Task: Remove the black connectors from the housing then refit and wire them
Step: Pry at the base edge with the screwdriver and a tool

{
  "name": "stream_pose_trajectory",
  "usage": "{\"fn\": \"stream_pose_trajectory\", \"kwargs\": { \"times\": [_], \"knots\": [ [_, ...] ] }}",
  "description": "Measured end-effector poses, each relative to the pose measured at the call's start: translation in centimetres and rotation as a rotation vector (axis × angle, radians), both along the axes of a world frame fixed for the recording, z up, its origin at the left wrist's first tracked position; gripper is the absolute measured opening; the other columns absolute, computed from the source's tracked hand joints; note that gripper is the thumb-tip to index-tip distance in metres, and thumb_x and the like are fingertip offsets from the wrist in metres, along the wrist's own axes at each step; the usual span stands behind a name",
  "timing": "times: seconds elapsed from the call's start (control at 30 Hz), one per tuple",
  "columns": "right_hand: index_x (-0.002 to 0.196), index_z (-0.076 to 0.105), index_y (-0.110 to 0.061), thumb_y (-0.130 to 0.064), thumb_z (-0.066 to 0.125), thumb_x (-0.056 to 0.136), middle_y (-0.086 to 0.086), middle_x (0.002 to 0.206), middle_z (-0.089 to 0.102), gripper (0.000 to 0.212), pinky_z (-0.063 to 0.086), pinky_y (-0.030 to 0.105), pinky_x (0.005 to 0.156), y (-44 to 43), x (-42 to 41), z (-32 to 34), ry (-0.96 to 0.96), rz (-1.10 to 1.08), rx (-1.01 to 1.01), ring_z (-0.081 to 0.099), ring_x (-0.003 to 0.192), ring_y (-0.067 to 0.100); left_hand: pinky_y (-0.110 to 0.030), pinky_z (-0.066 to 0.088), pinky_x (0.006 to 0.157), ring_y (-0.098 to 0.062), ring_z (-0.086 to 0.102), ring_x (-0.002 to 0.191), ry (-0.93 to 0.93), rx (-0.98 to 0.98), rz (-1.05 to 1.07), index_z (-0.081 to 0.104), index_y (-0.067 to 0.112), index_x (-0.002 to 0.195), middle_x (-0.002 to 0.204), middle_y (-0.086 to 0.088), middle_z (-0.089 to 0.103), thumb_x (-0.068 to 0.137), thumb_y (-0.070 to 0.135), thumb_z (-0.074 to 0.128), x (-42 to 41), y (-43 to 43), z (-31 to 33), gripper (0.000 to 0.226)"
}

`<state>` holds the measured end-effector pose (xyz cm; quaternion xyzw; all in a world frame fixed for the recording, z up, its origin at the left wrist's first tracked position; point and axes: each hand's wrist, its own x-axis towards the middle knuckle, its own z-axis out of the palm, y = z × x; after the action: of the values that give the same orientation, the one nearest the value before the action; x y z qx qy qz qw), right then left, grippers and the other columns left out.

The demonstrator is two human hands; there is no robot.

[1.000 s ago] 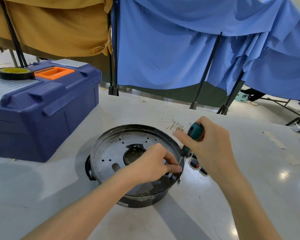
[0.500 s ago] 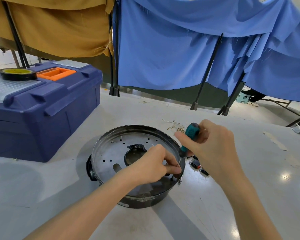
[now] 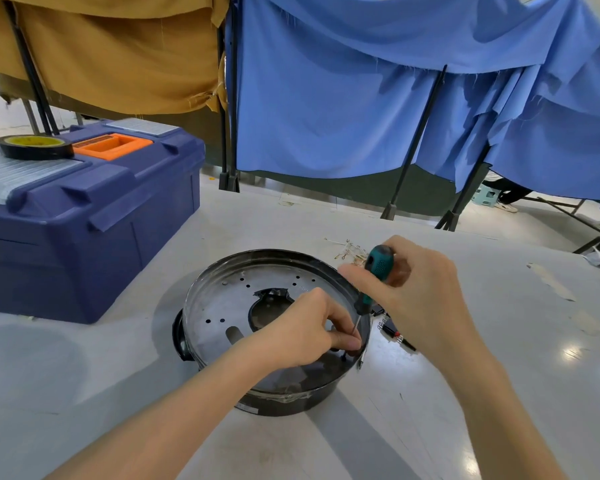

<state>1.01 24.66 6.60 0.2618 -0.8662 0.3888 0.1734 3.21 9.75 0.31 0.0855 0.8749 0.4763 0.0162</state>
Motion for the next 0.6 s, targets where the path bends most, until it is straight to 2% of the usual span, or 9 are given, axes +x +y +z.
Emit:
{"fn": "stream_pose_trajectory", "kwargs": {
  "times": [0.03, 0.1, 0.17, 0.2, 0.27, 0.33, 0.43, 0.53, 0.6],
  "knots": [
    [0.105, 0.065, -0.025, -0.057, 0.067, 0.073, -0.009, 0.093, 0.069, 0.045, 0.059, 0.027, 0.076, 0.3, -0.1, 0.3, -0.058, 0.087, 0.031, 0.067, 0.082, 0.010, -0.020, 0.053, 0.077, -0.003, 0.066, 0.075, 0.000, 0.007, 0.001, 0.077, 0.020, 0.084, 0.080, 0.006, 0.073, 0.084, 0.022, 0.073, 0.0, -0.1, 0.0, 0.004],
    [0.119, 0.062, -0.031, -0.040, 0.072, 0.080, -0.017, 0.103, 0.069, 0.041, 0.056, 0.019, 0.084, 0.9, -0.1, 0.7, -0.136, 0.242, 0.003, 0.067, 0.093, 0.003, -0.013, 0.048, 0.067, 0.003, 0.063, 0.068, 0.008, 0.009, -0.002, 0.077, 0.019, 0.083, 0.078, 0.007, 0.072, 0.084, 0.020, 0.073, 0.1, -0.1, 0.0, 0.003],
    [0.112, 0.066, -0.027, -0.025, 0.076, 0.080, -0.015, 0.096, 0.071, 0.033, 0.056, 0.016, 0.080, 1.2, -0.1, 0.5, -0.118, 0.274, -0.062, 0.069, 0.088, 0.001, -0.015, 0.051, 0.068, 0.001, 0.064, 0.070, 0.007, 0.018, -0.009, 0.076, 0.020, 0.083, 0.081, 0.005, 0.073, 0.083, 0.019, 0.074, 0.2, -0.1, 0.1, 0.002],
    [0.106, 0.067, -0.024, -0.025, 0.077, 0.079, -0.014, 0.091, 0.071, 0.029, 0.056, 0.015, 0.075, 1.1, -0.1, 0.3, -0.082, 0.233, -0.069, 0.070, 0.082, 0.002, -0.017, 0.052, 0.071, -0.001, 0.065, 0.072, 0.004, 0.022, -0.006, 0.076, 0.021, 0.082, 0.083, 0.004, 0.074, 0.083, 0.020, 0.074, 0.1, -0.1, 0.1, 0.002],
    [0.099, 0.065, -0.021, -0.030, 0.078, 0.077, -0.014, 0.081, 0.068, 0.026, 0.056, 0.013, 0.066, 0.6, -0.1, 0.0, -0.024, 0.105, -0.082, 0.070, 0.071, 0.004, -0.014, 0.048, 0.064, 0.003, 0.063, 0.066, 0.000, 0.014, 0.009, 0.076, 0.022, 0.084, 0.079, 0.006, 0.073, 0.082, 0.023, 0.075, 0.1, -0.1, 0.1, 0.003],
    [0.093, 0.061, -0.021, -0.032, 0.078, 0.077, -0.015, 0.072, 0.064, 0.025, 0.058, 0.020, 0.063, 0.2, -0.2, -0.3, 0.021, -0.045, -0.106, 0.069, 0.065, 0.008, -0.008, 0.043, 0.059, 0.008, 0.059, 0.061, 0.007, -0.011, 0.013, 0.077, 0.020, 0.089, 0.072, 0.012, 0.069, 0.084, 0.024, 0.073, 0.1, 0.1, 0.0, 0.008],
    [0.088, 0.061, -0.017, -0.040, 0.077, 0.076, -0.002, 0.074, 0.068, 0.031, 0.059, 0.036, 0.066, 0.1, -0.2, -0.3, 0.064, -0.149, -0.084, 0.067, 0.067, 0.017, -0.003, 0.041, 0.054, 0.013, 0.058, 0.059, 0.005, -0.021, 0.008, 0.077, 0.017, 0.093, 0.066, 0.019, 0.064, 0.086, 0.020, 0.071, 0.1, 0.2, 0.0, 0.009],
    [0.100, 0.067, -0.022, -0.048, 0.072, 0.075, -0.006, 0.094, 0.072, 0.036, 0.059, 0.026, 0.076, 0.7, -0.3, 0.6, -0.049, 0.090, -0.005, 0.068, 0.082, 0.009, -0.004, 0.044, 0.060, 0.006, 0.062, 0.065, -0.005, 0.007, 0.002, 0.077, 0.018, 0.086, 0.073, 0.010, 0.071, 0.086, 0.015, 0.071, 0.1, -0.1, 0.1, 0.007],
    [0.118, 0.064, -0.027, -0.034, 0.070, 0.082, -0.012, 0.107, 0.070, 0.036, 0.055, 0.019, 0.087, 1.1, -0.2, 1.0, -0.140, 0.265, -0.018, 0.067, 0.096, 0.000, -0.006, 0.048, 0.067, 0.000, 0.065, 0.074, -0.002, 0.009, 0.000, 0.077, 0.019, 0.084, 0.081, 0.005, 0.073, 0.086, 0.015, 0.070, 0.2, -0.2, 0.1, 0.008]
  ]
}}
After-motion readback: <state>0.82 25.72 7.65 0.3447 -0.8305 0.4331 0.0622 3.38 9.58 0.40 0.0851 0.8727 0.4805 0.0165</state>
